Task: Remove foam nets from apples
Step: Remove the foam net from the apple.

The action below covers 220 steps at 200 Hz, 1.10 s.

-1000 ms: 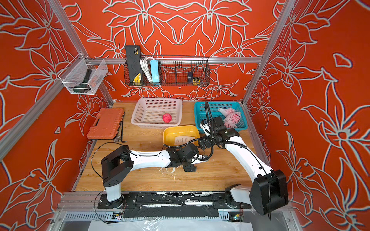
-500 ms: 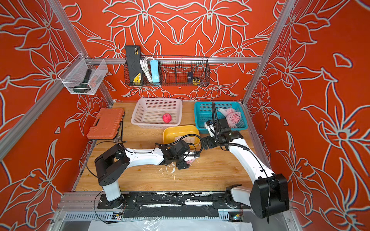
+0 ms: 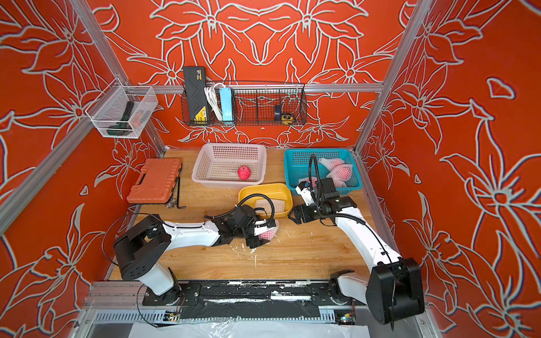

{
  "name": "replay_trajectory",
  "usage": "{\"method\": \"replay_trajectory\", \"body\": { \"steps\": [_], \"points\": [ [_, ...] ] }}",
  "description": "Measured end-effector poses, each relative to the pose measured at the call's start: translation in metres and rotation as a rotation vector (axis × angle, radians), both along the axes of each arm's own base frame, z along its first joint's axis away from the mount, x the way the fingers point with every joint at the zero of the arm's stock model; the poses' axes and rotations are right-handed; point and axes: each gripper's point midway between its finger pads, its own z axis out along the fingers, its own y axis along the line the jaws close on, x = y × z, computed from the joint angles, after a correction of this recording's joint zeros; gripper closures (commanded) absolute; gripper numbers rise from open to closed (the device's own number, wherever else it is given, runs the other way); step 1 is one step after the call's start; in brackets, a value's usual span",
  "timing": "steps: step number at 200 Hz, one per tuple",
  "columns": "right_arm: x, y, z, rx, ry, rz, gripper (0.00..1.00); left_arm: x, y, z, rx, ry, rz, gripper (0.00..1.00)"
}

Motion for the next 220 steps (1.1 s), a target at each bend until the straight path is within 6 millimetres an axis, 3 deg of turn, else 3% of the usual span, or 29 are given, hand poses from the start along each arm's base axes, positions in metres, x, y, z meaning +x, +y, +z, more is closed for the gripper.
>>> {"method": "replay_trajectory", "body": {
  "steps": [42, 111, 129, 156, 186, 220],
  "points": [
    [-0.01, 0.023, 0.006, 0.141, 0.05, 0.068, 0.26, -0.008, -0.006, 0.017, -0.111, -0.03, -0.051, 0.23],
    [-0.021, 0.046, -0.011, 0.171, 0.146, 0.144, 0.43, -0.01, -0.017, 0.034, -0.2, -0.065, -0.096, 0.23],
    [-0.024, 0.05, -0.015, 0.165, 0.162, 0.162, 0.52, -0.01, -0.018, 0.036, -0.208, -0.069, -0.099, 0.23],
    [-0.027, 0.054, -0.019, 0.16, 0.177, 0.181, 0.8, -0.01, -0.018, 0.037, -0.21, -0.071, -0.1, 0.22],
    [-0.028, 0.057, -0.015, 0.177, 0.183, 0.181, 1.0, -0.009, -0.018, 0.035, -0.207, -0.071, -0.095, 0.17],
    [-0.028, 0.057, -0.005, 0.186, 0.145, 0.184, 1.0, -0.006, -0.019, 0.031, -0.208, -0.06, -0.074, 0.09]
  ]
}}
